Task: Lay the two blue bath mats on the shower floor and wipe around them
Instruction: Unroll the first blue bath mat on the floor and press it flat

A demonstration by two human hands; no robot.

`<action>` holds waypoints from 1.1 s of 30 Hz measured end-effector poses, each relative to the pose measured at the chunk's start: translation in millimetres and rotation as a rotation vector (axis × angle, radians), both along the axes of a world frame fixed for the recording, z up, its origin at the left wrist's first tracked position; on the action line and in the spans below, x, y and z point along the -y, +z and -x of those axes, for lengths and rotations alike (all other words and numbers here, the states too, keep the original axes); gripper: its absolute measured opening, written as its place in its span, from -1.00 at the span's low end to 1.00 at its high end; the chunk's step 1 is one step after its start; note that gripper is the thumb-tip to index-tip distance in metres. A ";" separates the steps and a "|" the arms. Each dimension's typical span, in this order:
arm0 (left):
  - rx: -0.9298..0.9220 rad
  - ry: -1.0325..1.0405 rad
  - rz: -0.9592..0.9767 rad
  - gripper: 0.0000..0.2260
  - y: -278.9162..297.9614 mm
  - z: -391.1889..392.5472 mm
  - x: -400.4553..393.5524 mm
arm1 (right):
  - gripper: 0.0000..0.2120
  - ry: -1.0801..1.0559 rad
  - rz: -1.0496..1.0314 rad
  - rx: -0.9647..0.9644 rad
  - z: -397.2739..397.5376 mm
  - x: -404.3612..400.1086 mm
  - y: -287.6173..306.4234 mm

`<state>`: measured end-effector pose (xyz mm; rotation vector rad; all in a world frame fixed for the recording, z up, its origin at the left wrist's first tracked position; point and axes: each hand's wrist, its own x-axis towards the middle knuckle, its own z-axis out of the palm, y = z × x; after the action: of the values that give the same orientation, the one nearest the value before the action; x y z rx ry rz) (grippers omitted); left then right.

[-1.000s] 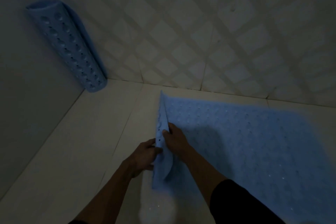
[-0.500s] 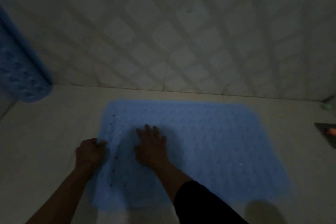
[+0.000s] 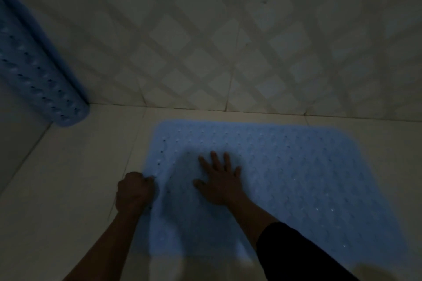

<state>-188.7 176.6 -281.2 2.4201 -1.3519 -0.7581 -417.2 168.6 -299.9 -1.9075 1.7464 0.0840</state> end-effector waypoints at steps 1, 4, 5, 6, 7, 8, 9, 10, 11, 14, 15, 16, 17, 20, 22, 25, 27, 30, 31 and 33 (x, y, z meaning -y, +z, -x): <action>0.030 -0.011 -0.010 -0.71 1.5 2.8 -1.6 | -0.31 0.004 0.010 0.004 0.6 -1.3 0.5; 0.147 -0.117 0.043 -0.57 7.0 13.2 -12.0 | -0.33 0.007 0.041 0.007 5.2 -7.5 2.1; 0.191 -0.215 0.095 -0.52 5.9 15.3 -15.3 | -0.34 0.001 0.055 0.007 6.9 -11.2 2.0; 0.232 -0.337 0.124 -0.47 3.0 15.9 -17.1 | -0.34 -0.008 0.068 0.005 8.3 -15.7 1.1; 0.260 -0.464 0.123 -0.42 -3.2 15.9 -17.7 | -0.35 -0.017 0.078 0.001 9.2 -20.2 -0.4; 0.273 -0.551 0.098 -0.38 -10.9 14.5 -16.8 | -0.35 -0.021 0.084 -0.005 10.2 -23.6 -2.0; 0.268 -0.600 0.049 -0.34 -16.3 14.4 -16.3 | -0.35 -0.022 0.083 -0.012 10.9 -26.0 -3.2; 0.244 -0.609 -0.011 -0.33 -18.8 15.5 -17.6 | -0.35 -0.021 0.076 -0.019 11.7 -27.2 -3.7; 0.220 -0.610 -0.059 -0.32 -20.7 16.3 -19.9 | -0.35 -0.018 0.065 -0.025 12.5 -27.2 -3.9; 0.221 -0.608 -0.073 -0.32 -21.0 17.1 -29.4 | -0.35 -0.010 0.043 -0.035 12.7 -26.3 -2.9; 0.237 -0.609 -0.074 -0.34 -20.8 17.0 -30.5 | -0.36 -0.016 0.053 -0.037 11.7 -26.6 -2.7; 0.264 -0.607 -0.074 -0.36 -17.8 18.3 -30.0 | -0.36 -0.024 0.072 -0.039 10.7 -26.5 -2.1; 0.303 -0.605 -0.057 -0.39 -14.2 20.5 -27.7 | -0.37 -0.032 0.098 -0.040 10.0 -25.5 -1.4; 0.383 -0.601 0.067 -0.38 -4.7 32.0 -10.9 | -0.38 -0.077 0.166 -0.029 9.2 -11.3 3.5; 0.335 -0.601 0.125 -0.36 -9.2 41.3 8.6 | -0.38 -0.091 0.165 -0.012 11.1 5.4 6.0; 0.278 -0.635 0.149 -0.42 -21.0 59.1 42.2 | -0.39 -0.100 0.185 -0.012 15.1 28.1 0.2; 0.269 -0.638 0.163 -0.45 -28.3 67.9 59.0 | -0.40 -0.099 0.212 -0.022 16.5 42.3 -7.2; 0.303 -0.648 0.145 -0.45 -40.3 72.2 72.3 | -0.40 -0.082 0.224 -0.040 14.7 58.2 -19.5; 0.318 -0.656 0.126 -0.45 -44.8 71.7 73.9 | -0.41 -0.076 0.232 -0.053 13.2 60.2 -23.0; 0.349 -0.665 0.117 -0.44 -51.2 70.7 73.8 | -0.41 -0.081 0.270 -0.080 10.3 60.3 -31.0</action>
<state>-259.4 102.8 -332.4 2.0652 -2.3187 -0.3675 -427.5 108.4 -330.9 -2.0416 1.9696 -0.1125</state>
